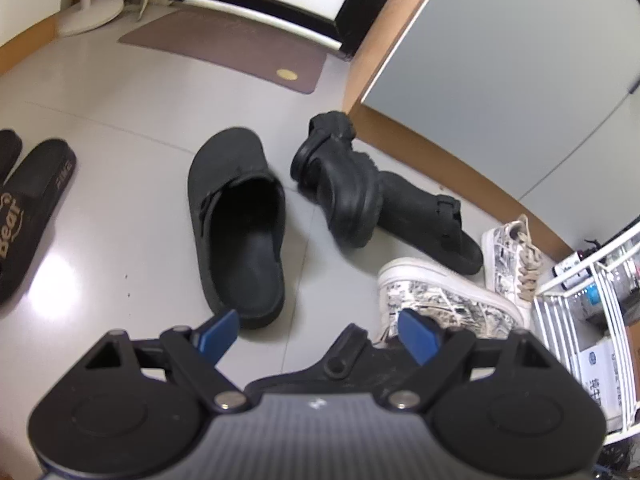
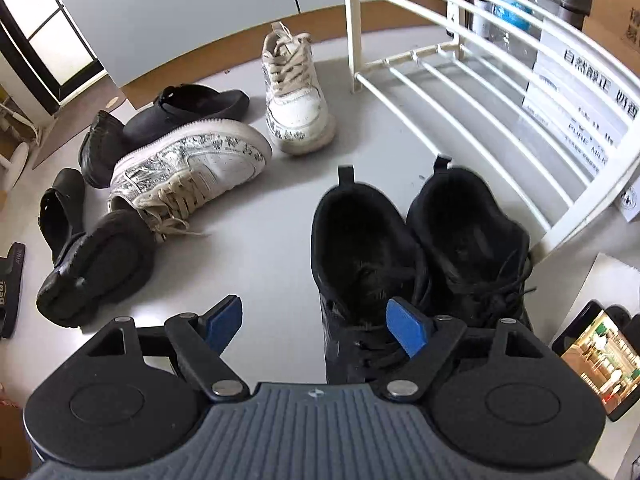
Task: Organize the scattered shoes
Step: 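Move the left tool down onto the black clog beside the white sneaker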
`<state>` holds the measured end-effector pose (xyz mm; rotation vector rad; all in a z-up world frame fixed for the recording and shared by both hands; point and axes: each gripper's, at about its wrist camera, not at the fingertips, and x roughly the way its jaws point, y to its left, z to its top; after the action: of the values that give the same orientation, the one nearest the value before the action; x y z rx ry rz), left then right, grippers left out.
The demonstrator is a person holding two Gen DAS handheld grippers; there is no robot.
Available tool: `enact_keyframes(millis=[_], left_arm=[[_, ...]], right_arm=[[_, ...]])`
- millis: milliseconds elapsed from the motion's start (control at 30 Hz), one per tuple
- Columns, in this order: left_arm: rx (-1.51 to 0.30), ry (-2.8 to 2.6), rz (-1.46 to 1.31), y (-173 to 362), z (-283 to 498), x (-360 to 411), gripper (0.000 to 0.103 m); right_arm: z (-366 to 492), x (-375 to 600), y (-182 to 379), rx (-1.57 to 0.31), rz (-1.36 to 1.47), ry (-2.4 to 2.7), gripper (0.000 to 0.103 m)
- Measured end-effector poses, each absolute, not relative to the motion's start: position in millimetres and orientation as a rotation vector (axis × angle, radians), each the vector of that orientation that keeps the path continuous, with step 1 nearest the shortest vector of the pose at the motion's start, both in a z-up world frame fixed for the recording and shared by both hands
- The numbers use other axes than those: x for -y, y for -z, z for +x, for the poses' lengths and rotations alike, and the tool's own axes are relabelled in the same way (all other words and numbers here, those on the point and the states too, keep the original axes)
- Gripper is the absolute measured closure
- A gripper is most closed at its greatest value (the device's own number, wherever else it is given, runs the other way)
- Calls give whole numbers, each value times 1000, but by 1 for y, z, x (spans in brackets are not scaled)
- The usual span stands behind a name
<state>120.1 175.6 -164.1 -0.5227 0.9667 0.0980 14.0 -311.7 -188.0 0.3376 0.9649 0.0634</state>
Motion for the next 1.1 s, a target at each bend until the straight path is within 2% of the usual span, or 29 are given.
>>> enact_keyframes(millis=[200,333,1100], left_arm=[[-1014,-91,-544,181,135,-175,14],[-1042,-73,-530,192,145,-172,14],[-1200,25,-396,249,198,-135,14]], right_arm=[[20,307,204,-969,585,-151,20],[20,293,197,-959,484,-183,20],[22,291,208,-996,451,-185,20]])
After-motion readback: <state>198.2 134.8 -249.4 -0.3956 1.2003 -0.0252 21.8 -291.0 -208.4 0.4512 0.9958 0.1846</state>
